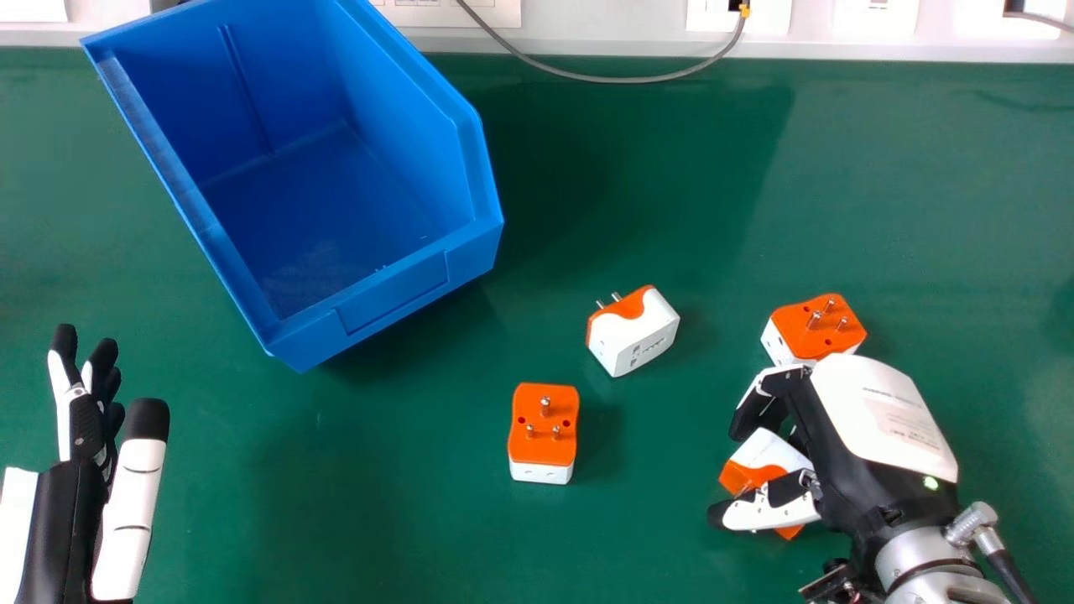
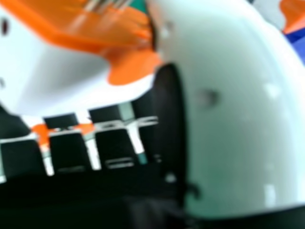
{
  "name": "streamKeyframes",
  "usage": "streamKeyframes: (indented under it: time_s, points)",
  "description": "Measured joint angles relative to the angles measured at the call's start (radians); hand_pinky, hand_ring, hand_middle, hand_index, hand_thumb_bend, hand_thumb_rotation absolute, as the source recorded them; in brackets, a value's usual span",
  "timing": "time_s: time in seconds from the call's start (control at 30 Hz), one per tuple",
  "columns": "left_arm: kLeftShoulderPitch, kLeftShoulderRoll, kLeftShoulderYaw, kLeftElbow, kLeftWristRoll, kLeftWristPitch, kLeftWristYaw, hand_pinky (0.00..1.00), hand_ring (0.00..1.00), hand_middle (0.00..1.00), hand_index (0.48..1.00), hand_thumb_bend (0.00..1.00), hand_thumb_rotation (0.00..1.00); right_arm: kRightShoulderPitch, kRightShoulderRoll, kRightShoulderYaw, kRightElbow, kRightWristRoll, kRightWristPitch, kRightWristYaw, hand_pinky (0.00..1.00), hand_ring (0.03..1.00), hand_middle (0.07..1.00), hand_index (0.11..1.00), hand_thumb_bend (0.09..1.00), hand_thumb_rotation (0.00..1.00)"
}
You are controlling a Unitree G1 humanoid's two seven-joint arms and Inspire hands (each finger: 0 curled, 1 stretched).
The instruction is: Pick all objects and put in blue box
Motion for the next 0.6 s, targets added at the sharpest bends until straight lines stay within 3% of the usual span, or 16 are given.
streamKeyframes:
  time_s: [0.6]
  points:
    - [0.011,0.0,0.0,-0.005,0.0,0.0,-0.002,1.0,1.0,1.0,1.0,0.72,1.0,0.009,0.015,-0.001,-0.006,0.006,0.026,-0.009,0.14,0.419,0.489,0.482,0.509,0.0]
